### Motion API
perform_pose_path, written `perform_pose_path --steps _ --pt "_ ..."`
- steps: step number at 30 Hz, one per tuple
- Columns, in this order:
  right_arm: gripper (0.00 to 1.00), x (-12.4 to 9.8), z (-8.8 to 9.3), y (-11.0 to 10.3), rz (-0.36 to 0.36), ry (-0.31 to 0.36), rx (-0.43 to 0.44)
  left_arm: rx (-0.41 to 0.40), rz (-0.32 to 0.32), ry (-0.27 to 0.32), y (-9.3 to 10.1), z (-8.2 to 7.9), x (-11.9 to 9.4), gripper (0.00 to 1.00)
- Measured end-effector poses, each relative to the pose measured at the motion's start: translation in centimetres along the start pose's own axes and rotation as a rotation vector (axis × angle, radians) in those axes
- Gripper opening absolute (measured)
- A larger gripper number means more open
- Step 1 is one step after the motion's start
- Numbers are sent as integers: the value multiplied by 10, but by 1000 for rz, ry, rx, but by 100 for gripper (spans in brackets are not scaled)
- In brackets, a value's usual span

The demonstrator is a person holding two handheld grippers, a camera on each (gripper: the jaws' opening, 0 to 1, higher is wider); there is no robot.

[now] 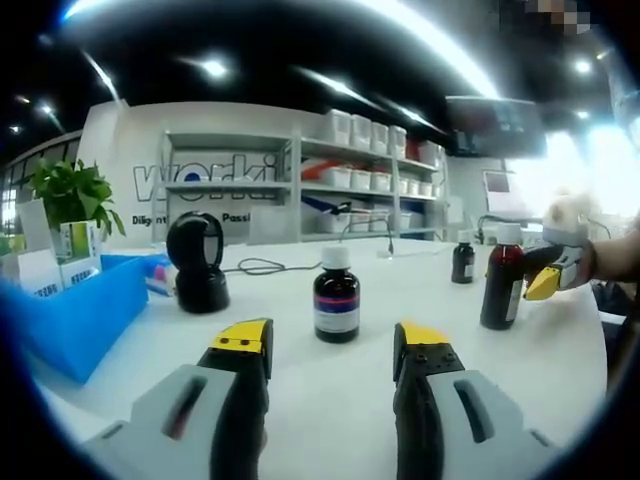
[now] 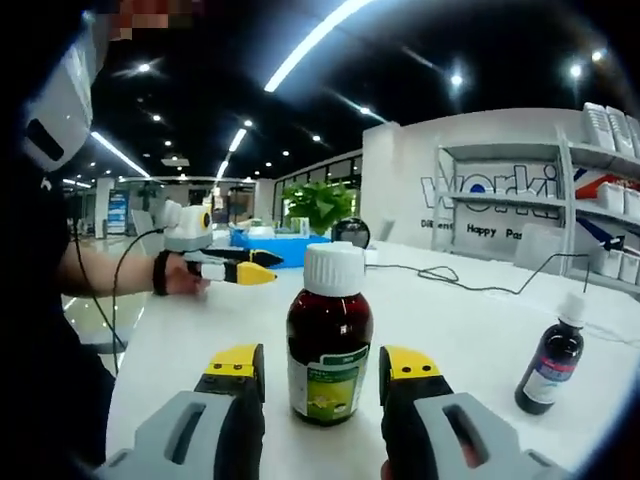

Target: Rotate the medicine bottle to make it face forward pick up the medicine bottle inspect the drug traceability code place the medicine on the table

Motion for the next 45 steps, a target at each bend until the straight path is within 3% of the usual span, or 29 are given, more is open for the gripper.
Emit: perform_pose_path --steps 4,8,15,19,24,34,45 --pt "41 1 -1 5 -24 10 6 1 -3 -1 0 0 0 39" --pt "40 3 2 5 -113 -6 -27 1 -4 -2 0 0 0 39" --pt "33 6 5 18 -192 -17 -23 1 -3 -2 0 0 0 39" --pt "32 8 5 23 -264 4 52 1 -5 -1 0 0 0 39" --pt "28 8 7 25 -279 4 99 1 -6 -2 -1 1 0 39" --pt "28 5 10 22 -168 28 95 6 -4 -4 0 1 0 39" --pt "28 11 7 14 -35 7 113 7 -4 -3 0 1 0 39"
Point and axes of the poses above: the point that each gripper's makers call its tool centre point, and the gripper's own axes: x roughly forward along the fingers, y roughly to its right, z roughly out of its underside, the point moved 8 cm from there along -x, roughly backward along the fingers, and after that the axes turned 4 degrees about z, right-handed, at the moved point
